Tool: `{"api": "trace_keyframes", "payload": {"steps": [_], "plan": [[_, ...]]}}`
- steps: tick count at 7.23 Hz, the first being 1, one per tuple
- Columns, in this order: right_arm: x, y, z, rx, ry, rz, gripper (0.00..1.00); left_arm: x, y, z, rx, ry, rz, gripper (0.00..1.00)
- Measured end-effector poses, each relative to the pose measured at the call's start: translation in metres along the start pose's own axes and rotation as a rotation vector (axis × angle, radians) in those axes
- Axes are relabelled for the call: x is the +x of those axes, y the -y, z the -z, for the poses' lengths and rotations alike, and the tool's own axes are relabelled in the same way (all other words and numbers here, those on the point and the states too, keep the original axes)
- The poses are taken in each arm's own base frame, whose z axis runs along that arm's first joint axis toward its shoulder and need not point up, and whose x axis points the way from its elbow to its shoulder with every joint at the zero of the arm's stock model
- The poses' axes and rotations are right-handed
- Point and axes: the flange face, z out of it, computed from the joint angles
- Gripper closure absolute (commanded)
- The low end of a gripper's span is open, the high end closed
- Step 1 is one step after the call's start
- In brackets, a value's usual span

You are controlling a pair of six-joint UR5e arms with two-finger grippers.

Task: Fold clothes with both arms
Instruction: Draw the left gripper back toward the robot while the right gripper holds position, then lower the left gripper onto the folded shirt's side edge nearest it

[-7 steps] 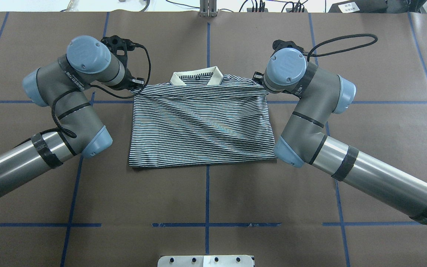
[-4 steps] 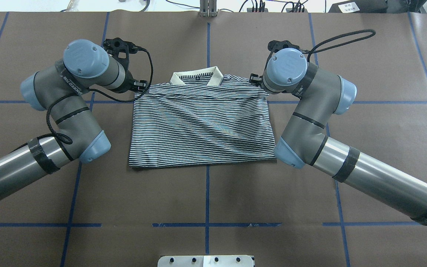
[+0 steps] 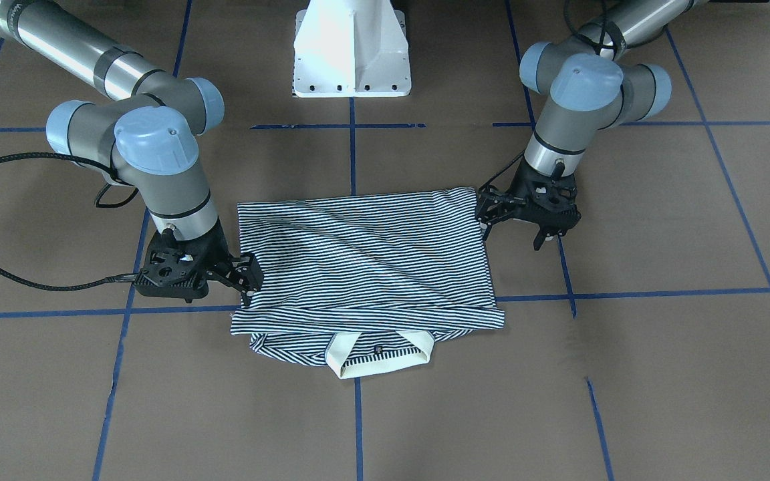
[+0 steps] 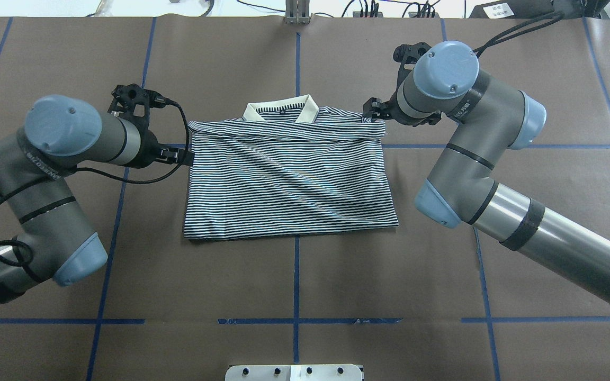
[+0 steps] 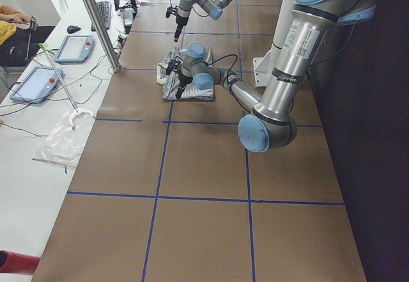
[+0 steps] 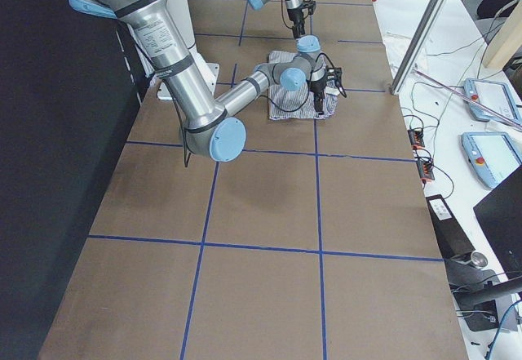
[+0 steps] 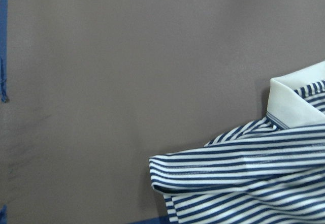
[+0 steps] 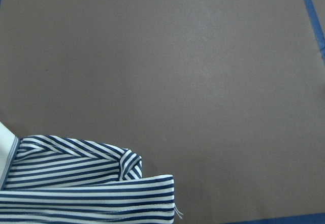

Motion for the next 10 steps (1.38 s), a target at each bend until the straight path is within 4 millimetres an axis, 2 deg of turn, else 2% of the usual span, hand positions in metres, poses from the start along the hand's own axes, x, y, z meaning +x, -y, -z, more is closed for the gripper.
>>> {"api": "trace_keyframes", "payload": {"steps": [1, 2, 3, 4, 6, 7, 8, 10], "plan": [[0.002, -0.001, 0.002, -0.001, 0.003, 0.0, 0.0, 0.013, -0.032, 0.003, -0.027, -0.025, 0.066, 0.47], [0.003, -0.001, 0.003, 0.0, 0.004, -0.003, 0.0, 0.027, -0.06, -0.002, -0.046, -0.036, 0.141, 0.52], [0.003, -0.001, 0.003, 0.001, 0.005, -0.006, 0.0, 0.04, -0.082, -0.01, -0.053, -0.033, 0.195, 0.52], [0.003, -0.001, 0.003, 0.002, 0.005, -0.008, 0.0, 0.047, -0.094, -0.015, -0.059, -0.031, 0.221, 0.52], [0.002, -0.001, 0.004, 0.002, 0.006, -0.007, 0.0, 0.051, -0.102, -0.023, -0.067, -0.023, 0.231, 0.53], [0.002, -0.001, 0.004, 0.002, 0.006, -0.006, 0.0, 0.051, -0.104, -0.026, -0.071, -0.019, 0.23, 0.87], [0.002, -0.001, 0.004, 0.003, 0.006, -0.004, 0.0, 0.053, -0.107, -0.029, -0.077, -0.018, 0.227, 1.0], [0.003, 0.0, 0.004, 0.005, 0.005, -0.001, 0.0, 0.056, -0.111, -0.029, -0.084, -0.021, 0.218, 1.0]]}}
